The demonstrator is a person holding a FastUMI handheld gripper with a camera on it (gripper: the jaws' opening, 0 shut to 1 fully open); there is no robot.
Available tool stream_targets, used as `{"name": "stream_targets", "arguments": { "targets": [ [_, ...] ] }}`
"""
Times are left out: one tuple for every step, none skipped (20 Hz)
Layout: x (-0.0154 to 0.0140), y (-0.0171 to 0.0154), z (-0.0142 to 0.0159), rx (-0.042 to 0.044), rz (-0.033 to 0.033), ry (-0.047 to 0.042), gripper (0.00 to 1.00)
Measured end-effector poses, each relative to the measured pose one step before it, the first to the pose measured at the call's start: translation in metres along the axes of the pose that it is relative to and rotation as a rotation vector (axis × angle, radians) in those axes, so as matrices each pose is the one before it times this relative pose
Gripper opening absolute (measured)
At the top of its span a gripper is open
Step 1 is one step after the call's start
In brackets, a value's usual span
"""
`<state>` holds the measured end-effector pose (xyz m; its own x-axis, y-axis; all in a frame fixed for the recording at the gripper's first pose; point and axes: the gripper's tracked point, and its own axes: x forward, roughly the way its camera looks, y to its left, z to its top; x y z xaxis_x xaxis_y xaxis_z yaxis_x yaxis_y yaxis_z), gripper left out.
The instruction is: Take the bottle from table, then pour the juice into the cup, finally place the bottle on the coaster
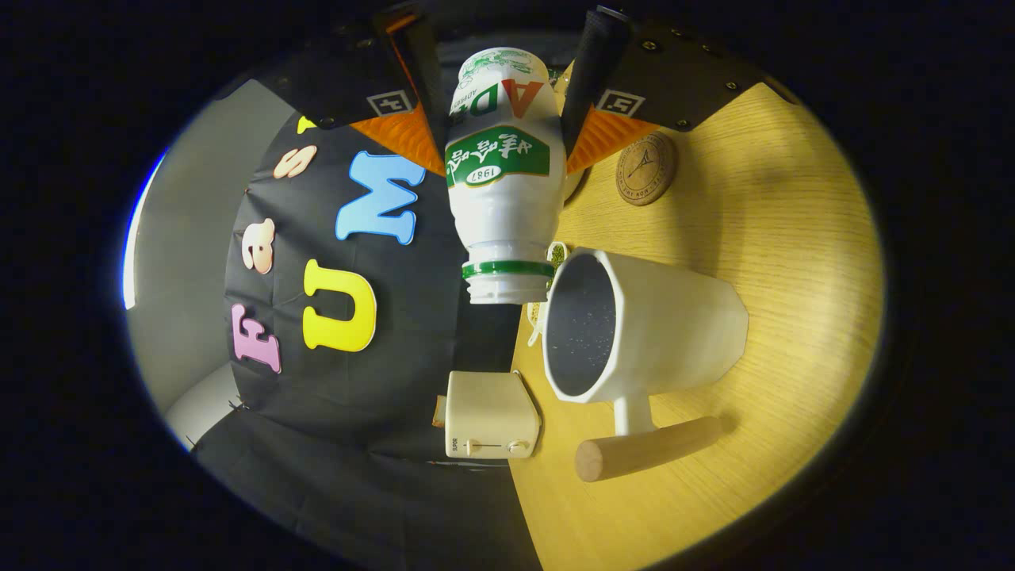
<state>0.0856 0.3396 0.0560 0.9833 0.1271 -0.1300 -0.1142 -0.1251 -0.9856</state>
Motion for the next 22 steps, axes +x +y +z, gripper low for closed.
{"name": "stream_targets", "arguments": {
  "targets": [
    [0.00102, 0.00327, -0.0008, 0.02852, 0.01336, -0.00133, 0.69],
    [0.00058, 0.00213, -0.00018, 0.02618, 0.00959, -0.00062, 0.69],
    [-0.00012, 0.00207, 0.00005, 0.01913, 0.00682, -0.00205, 0.69],
    [-0.00013, 0.00181, -0.00027, 0.00989, 0.00706, 0.00066, 0.69],
    [0.00026, 0.0024, -0.00169, 0.00681, 0.00494, 0.00317, 0.69],
    [0.00068, 0.00244, 0.0002, 0.00534, 0.00805, 0.00114, 0.69],
    [0.00077, 0.00222, -0.00041, 0.00856, 0.00704, -0.00021, 0.69],
    [0.00034, 0.00144, 0.00004, 0.01089, 0.00552, -0.00108, 0.69],
    [-0.00104, 0.00059, -0.00048, 0.01669, 0.00141, -0.00334, 0.69],
    [0.00008, 0.0004, 0.00041, 0.02111, 0.00273, -0.00304, 0.69],
    [0.00053, 0.00144, -0.00043, 0.02323, 0.00334, -0.0033, 0.69],
    [0.00042, 0.00097, -0.00039, 0.02469, 0.00254, -0.00135, 0.69],
    [0.00102, 0.00107, -0.00102, 0.02315, 0.00257, -0.00221, 0.69],
    [-0.00017, 0.00095, -0.00142, 0.02216, 0.00086, 0.00042, 0.69],
    [0.00087, -0.00004, -0.00189, 0.02261, -0.00345, -0.00076, 0.69],
    [0.00101, -0.00069, -0.00143, 0.02695, -0.00346, -0.00116, 0.69],
    [0.00051, 0.00042, -0.00234, 0.03031, -0.00063, -0.00097, 0.69],
    [0.00064, 0.00008, -0.00081, 0.03359, 0.00011, -0.00119, 0.69],
    [-0.00022, -0.00042, -0.00246, 0.03386, -0.00045, -0.00247, 0.69],
    [0.00065, -0.00032, -0.00054, 0.03213, -0.00084, -0.00233, 0.69],
    [0.00109, 0.00026, -0.0003, 0.02835, 0.00028, -0.00273, 0.69],
    [0.00041, -0.00076, -0.00107, 0.02581, -0.00312, -0.00208, 0.69]
  ]
}}
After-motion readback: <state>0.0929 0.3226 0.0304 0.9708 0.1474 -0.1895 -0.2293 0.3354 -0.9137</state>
